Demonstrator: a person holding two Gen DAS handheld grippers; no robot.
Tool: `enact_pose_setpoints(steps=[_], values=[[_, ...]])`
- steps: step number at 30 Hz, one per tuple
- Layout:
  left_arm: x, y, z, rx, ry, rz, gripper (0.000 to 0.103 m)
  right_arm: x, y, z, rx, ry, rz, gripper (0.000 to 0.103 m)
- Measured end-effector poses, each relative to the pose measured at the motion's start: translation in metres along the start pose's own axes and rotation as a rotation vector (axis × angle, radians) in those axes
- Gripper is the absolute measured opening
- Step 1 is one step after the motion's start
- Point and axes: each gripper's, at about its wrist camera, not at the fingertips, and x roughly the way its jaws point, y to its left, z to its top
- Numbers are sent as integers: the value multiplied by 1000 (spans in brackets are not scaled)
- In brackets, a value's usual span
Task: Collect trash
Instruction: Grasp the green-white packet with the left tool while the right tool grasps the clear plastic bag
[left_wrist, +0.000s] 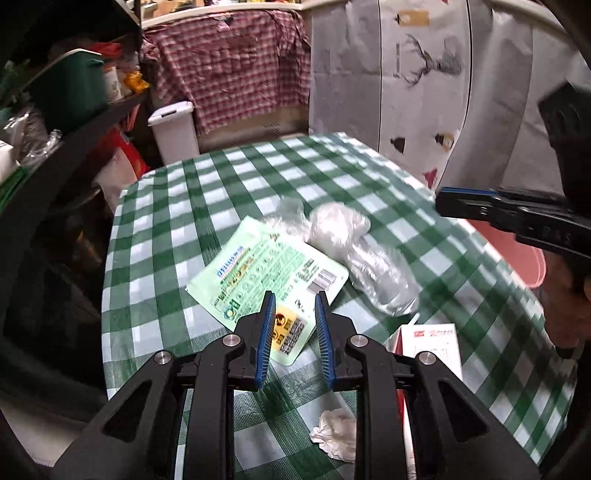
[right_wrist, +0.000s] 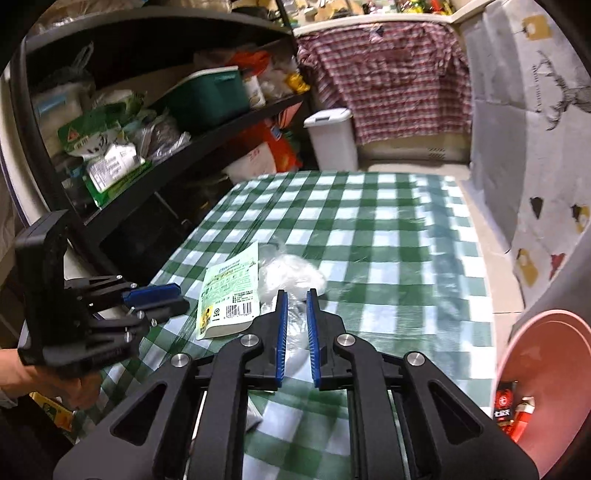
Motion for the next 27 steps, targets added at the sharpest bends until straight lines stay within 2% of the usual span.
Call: enact_pose_setpoints(steps=[4, 9, 13, 17, 22, 23, 25, 27], values=[[10, 4, -5, -11, 34, -16, 37, 20, 5, 1, -11, 37, 23, 39], [23, 1, -9, 9, 67, -16, 37, 43, 7, -3, -18, 107, 30, 44], [33, 1, -11, 17, 95, -8, 46, 59, 7, -7, -24, 162, 21, 49], [40, 1, -10, 17, 106, 6, 46, 72, 4, -11, -22, 208, 6, 49], [44, 4, -8, 16, 113, 28, 45, 75, 3, -13, -40, 221, -11, 47], [44, 5, -8, 15, 114, 32, 40, 75, 3, -14, -44, 221, -16, 45], [44, 7, -7, 14, 116, 33, 33, 74, 3, -15, -50, 225, -19, 30], [43, 8, -7, 17, 118, 41, 26, 73, 2, -16, -62, 231, -42, 20]])
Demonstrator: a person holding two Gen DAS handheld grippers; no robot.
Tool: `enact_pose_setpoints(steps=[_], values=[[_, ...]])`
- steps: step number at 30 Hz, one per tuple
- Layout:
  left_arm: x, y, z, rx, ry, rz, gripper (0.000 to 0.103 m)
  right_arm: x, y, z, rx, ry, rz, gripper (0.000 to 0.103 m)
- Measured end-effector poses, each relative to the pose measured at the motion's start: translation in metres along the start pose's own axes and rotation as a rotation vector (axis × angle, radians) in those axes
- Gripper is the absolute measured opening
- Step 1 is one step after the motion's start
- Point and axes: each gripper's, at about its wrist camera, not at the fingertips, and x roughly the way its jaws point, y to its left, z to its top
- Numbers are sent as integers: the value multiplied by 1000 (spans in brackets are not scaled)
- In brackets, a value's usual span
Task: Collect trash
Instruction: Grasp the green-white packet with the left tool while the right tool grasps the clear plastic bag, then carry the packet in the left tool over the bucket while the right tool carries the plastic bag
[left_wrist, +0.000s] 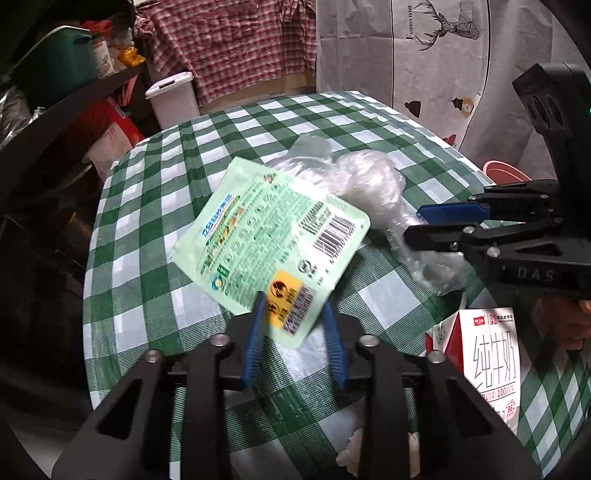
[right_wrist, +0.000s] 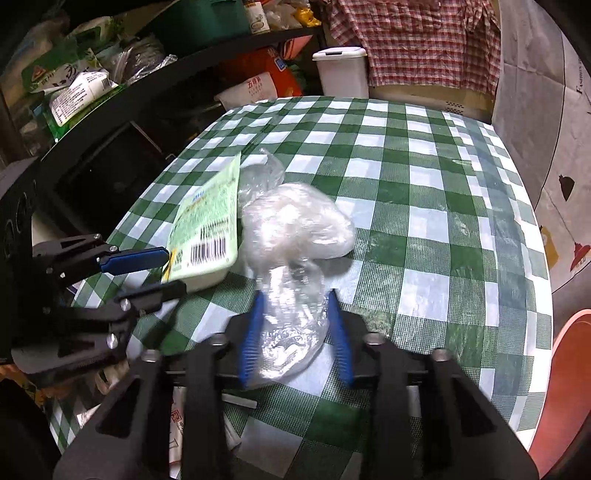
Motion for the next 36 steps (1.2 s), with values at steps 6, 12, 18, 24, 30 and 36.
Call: enact_pose_setpoints(steps=[6, 12, 18, 24, 30, 36], values=[[-11, 4, 0, -1, -22, 31, 12, -15, -5, 1, 12, -27, -10, 5], [-30, 11, 3, -22, -66, 77, 4, -44, -13, -1, 32, -87, -37, 5], [-51, 10, 12, -61, -117, 72, 0, -73, -17, -5, 46, -131, -56, 4], [-64, -6, 15, -61, -136, 60, 0, -102, -20, -9, 52, -164, -70, 4], [-76, -14, 18, -109, -152, 44, 0, -128, -25, -18, 45, -187, -101, 4], [-93, -21, 20, -137, -186, 38, 0, -157, -35, -21, 74, -222, -118, 4]])
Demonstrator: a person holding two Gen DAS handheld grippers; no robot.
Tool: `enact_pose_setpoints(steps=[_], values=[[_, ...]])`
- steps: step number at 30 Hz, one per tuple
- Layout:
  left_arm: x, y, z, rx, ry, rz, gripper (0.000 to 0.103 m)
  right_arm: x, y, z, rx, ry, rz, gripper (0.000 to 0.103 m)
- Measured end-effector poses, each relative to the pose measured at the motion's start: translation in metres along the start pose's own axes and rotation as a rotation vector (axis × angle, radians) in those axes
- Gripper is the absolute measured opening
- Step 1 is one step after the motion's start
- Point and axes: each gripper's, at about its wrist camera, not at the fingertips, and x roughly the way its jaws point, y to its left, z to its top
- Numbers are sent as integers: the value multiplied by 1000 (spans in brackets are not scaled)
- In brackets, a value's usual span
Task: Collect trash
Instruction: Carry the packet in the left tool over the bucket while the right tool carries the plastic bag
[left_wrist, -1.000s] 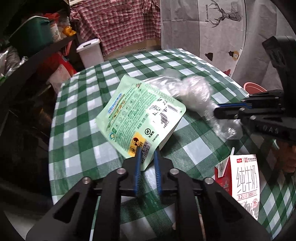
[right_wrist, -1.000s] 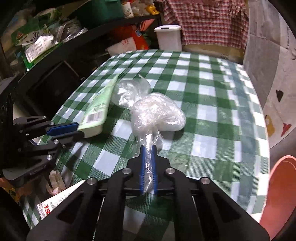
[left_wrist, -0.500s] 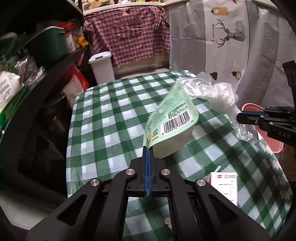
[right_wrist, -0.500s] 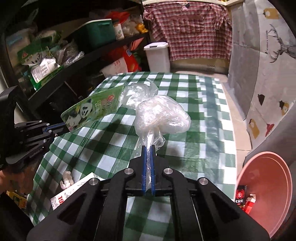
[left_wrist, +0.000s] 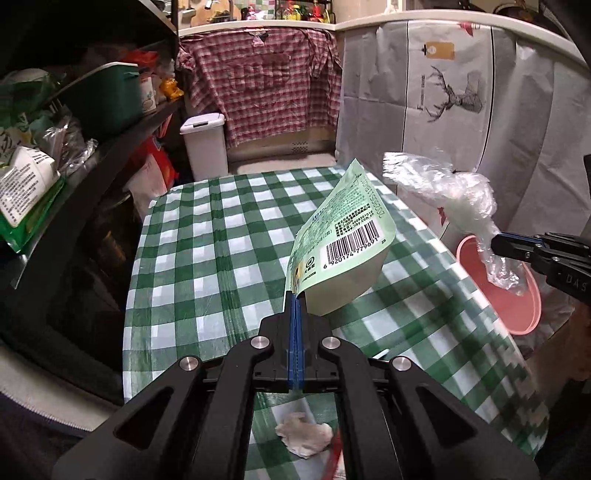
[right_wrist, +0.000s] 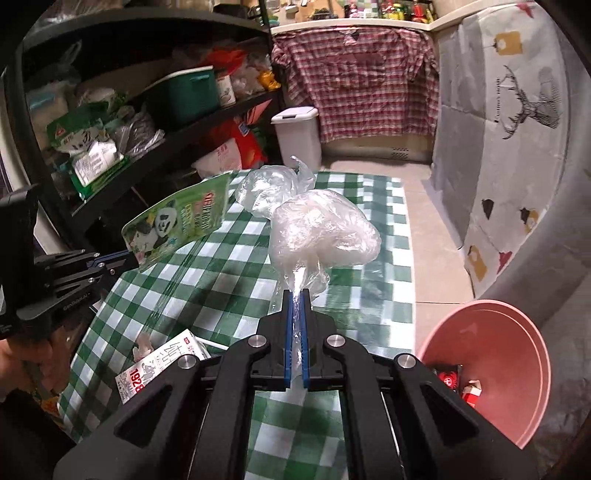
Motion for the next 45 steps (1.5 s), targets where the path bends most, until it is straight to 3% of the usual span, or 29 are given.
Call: enact_pose_setpoints(steps=[9, 18, 45], values=[[-12, -7, 3, -15, -23, -26, 0, -45, -16, -2, -53, -70, -48, 4], [-14, -23, 3, -48, -28, -43, 0, -49, -35, -13, -2, -99, -101, 4], [-20, -73, 12, -72, -75, -91, 0, -73, -68, -20, 97, -145, -147, 4]])
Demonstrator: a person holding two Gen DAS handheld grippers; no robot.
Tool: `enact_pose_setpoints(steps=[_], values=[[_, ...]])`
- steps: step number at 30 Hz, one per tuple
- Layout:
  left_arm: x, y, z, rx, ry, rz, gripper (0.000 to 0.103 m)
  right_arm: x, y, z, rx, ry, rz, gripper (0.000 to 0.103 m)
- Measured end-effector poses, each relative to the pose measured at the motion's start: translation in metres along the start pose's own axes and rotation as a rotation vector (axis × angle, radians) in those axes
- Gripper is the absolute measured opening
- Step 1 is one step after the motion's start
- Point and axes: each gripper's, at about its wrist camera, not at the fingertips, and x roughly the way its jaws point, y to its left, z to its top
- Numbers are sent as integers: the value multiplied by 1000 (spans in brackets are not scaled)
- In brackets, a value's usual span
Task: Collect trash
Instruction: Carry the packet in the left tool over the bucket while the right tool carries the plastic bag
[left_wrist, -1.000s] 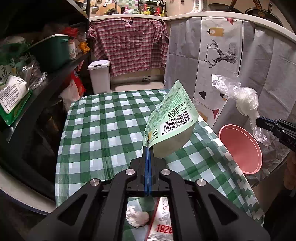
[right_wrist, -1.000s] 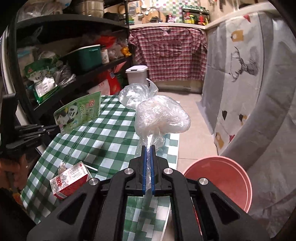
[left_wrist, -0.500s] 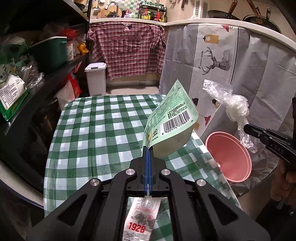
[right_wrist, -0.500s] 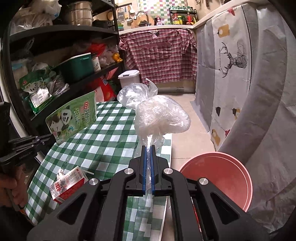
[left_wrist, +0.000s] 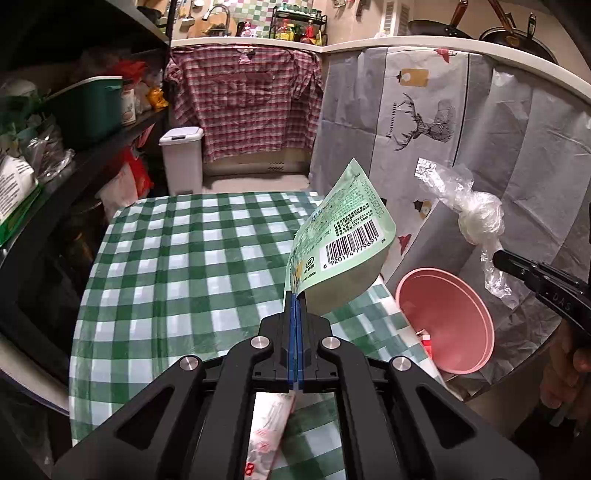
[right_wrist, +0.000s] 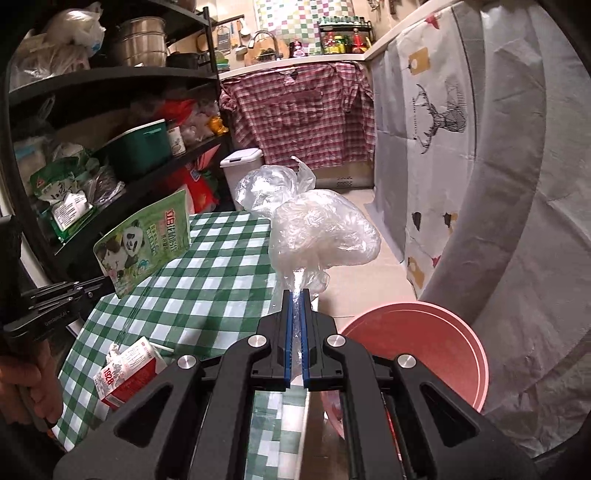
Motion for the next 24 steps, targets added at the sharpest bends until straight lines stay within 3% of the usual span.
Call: enact_pose_setpoints(steps=[24], values=[[31, -64, 13, 57, -3, -59, 0, -14, -40, -1, 59, -24, -54, 4]])
